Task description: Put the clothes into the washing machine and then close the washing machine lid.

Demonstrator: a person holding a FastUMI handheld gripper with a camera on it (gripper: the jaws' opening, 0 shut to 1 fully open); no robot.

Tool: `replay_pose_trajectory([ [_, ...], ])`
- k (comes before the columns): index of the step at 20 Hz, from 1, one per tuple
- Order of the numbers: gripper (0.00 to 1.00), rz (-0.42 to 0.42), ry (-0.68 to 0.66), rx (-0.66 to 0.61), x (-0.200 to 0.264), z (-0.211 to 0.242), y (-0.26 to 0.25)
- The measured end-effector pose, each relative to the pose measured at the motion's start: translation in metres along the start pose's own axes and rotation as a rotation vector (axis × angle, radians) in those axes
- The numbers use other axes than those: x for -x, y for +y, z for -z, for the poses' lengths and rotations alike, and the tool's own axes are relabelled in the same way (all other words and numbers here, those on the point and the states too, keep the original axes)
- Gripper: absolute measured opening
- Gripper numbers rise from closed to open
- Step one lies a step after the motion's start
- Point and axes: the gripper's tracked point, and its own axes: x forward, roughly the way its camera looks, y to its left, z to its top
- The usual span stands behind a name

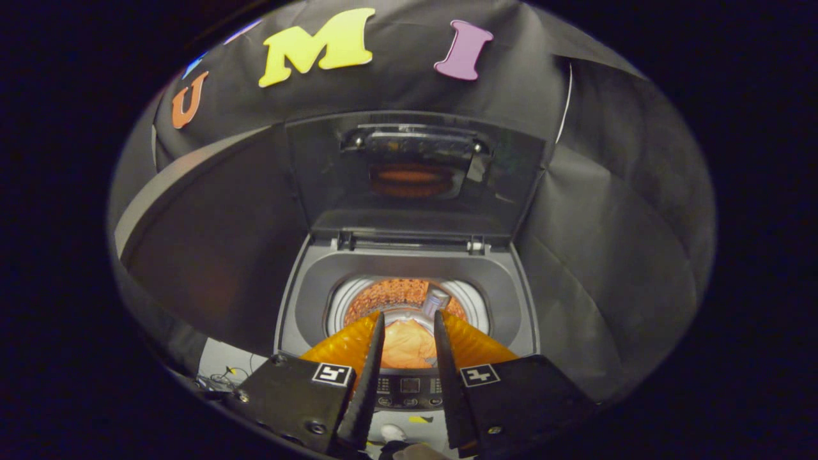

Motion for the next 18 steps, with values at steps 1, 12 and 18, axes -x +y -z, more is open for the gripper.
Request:
replay_pose_trajectory([
  [1,0.48,-0.002,-0.018,-0.010,0.004,-0.008,-0.001],
  [12,0.48,-0.007,-0.157,-0.045,0.005,-0.107,-0.014],
  [18,0.48,-0.041,-0.210,-0.027,-0.010,-0.158,-0.012],
])
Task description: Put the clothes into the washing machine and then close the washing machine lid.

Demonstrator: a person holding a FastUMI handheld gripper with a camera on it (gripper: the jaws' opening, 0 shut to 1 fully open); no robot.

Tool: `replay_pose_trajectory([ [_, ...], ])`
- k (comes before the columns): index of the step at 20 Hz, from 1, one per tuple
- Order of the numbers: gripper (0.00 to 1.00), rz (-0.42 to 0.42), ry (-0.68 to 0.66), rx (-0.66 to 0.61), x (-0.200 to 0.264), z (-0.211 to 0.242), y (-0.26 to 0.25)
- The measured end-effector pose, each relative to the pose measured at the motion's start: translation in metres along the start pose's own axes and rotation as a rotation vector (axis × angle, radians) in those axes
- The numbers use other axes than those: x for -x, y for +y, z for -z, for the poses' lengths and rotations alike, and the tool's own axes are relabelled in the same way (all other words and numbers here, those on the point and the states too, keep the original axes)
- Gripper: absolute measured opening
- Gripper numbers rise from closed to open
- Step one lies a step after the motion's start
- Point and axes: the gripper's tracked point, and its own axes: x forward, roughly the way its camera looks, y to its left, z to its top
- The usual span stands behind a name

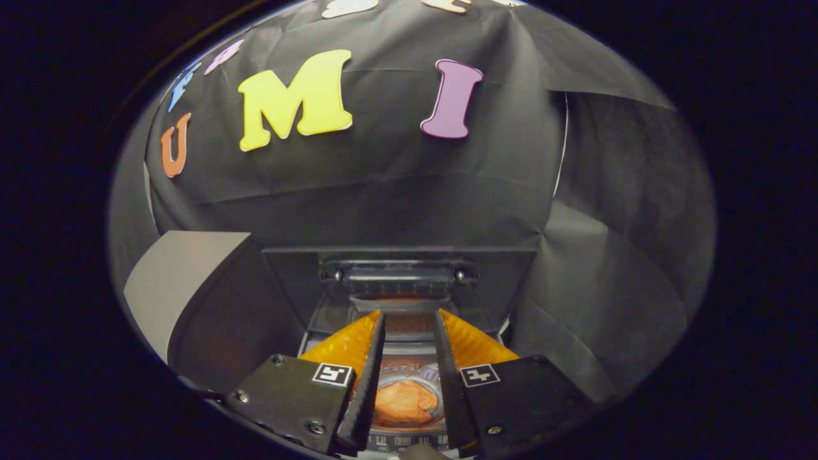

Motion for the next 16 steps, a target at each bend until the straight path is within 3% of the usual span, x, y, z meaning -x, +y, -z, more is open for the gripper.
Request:
replay_pose_trajectory([
  [9,0.48,-0.035,-0.064,0.012,-0.054,-0.070,0.011],
  [16,0.48,-0.035,0.001,-0.020,-0.101,-0.055,0.003],
])
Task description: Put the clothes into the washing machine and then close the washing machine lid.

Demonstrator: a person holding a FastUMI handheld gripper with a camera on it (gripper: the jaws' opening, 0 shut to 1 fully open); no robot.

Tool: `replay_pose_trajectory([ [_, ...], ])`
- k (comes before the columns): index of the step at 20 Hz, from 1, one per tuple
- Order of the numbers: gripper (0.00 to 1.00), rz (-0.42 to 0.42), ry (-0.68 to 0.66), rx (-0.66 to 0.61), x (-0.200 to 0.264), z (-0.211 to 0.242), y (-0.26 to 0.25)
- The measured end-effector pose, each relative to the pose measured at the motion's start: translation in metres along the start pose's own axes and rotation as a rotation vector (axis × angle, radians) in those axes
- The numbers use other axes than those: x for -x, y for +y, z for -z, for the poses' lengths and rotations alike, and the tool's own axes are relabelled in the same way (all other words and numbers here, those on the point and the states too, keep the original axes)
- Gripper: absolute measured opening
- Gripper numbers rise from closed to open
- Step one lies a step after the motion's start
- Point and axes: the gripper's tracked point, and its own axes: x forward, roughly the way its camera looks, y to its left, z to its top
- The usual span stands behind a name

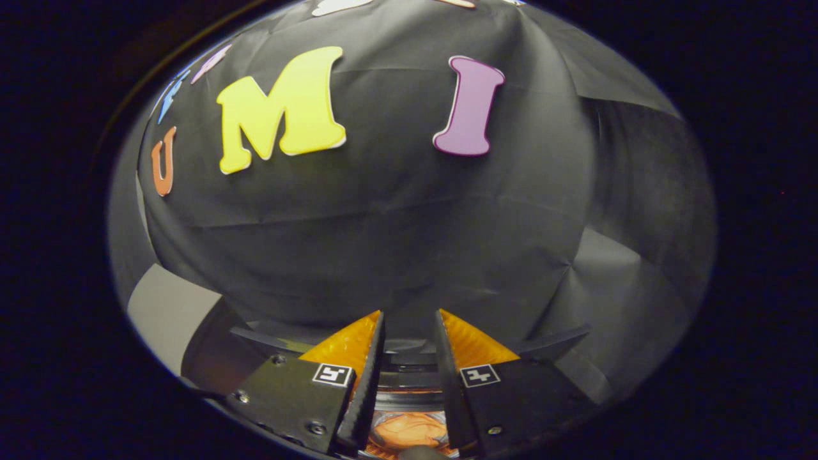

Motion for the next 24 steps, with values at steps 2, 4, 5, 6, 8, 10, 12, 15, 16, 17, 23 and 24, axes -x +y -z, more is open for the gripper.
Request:
replay_pose_trajectory([
  [2,0.48,0.011,-0.052,0.014,-0.004,-0.002,-0.005],
  [4,0.64,-0.002,-0.110,0.021,-0.009,-0.009,-0.002],
  [5,0.64,-0.010,-0.125,0.008,-0.011,-0.009,-0.003],
  [6,0.64,-0.015,-0.135,-0.009,-0.008,-0.009,-0.003],
  [8,0.65,-0.023,-0.156,-0.009,-0.010,-0.008,-0.003],
  [10,0.65,-0.030,-0.184,-0.005,-0.009,-0.009,-0.003],
  [12,0.64,-0.047,-0.209,-0.016,-0.008,-0.010,-0.002],
  [15,0.64,-0.077,-0.261,-0.009,-0.004,-0.010,-0.002],
  [16,0.64,-0.091,-0.281,-0.002,-0.001,-0.007,-0.002],
  [17,0.64,-0.104,-0.297,-0.002,0.003,-0.007,-0.003],
  [23,0.64,-0.093,-0.321,-0.006,0.011,0.000,-0.003],
  [24,0.65,-0.084,-0.326,-0.006,0.015,0.002,-0.003],
])
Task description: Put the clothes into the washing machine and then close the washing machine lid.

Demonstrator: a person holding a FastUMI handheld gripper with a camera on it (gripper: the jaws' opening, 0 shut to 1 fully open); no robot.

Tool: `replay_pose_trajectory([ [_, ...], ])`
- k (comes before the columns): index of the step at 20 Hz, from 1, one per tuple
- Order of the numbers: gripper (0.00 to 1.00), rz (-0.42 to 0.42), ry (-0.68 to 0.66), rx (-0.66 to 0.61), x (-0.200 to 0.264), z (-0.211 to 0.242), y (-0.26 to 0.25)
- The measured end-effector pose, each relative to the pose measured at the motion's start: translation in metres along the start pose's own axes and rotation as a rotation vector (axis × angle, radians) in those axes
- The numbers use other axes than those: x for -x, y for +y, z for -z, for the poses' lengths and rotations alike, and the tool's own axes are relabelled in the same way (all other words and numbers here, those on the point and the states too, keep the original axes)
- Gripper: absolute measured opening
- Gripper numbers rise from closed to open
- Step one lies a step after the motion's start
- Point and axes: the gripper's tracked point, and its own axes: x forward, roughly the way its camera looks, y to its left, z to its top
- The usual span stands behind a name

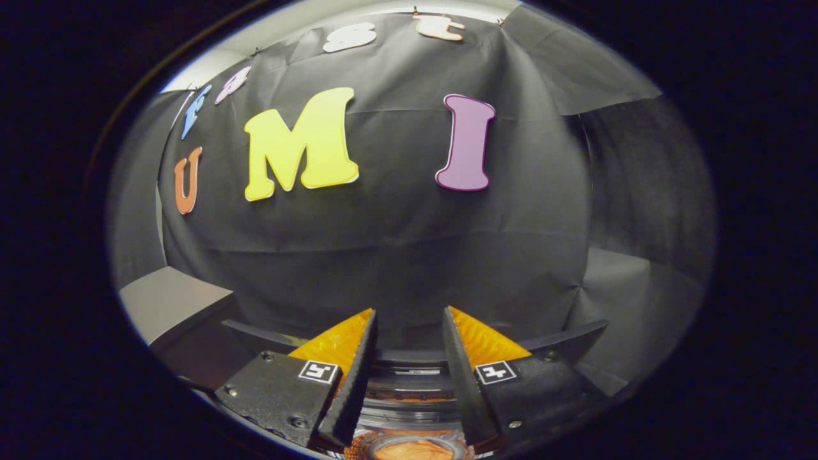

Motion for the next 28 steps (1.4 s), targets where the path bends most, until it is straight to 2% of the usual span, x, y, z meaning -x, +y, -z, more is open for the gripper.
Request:
replay_pose_trajectory([
  [11,0.64,0.051,-0.033,0.009,0.040,0.013,0.001],
  [28,0.65,0.098,-0.012,0.011,0.095,0.046,0.002],
])
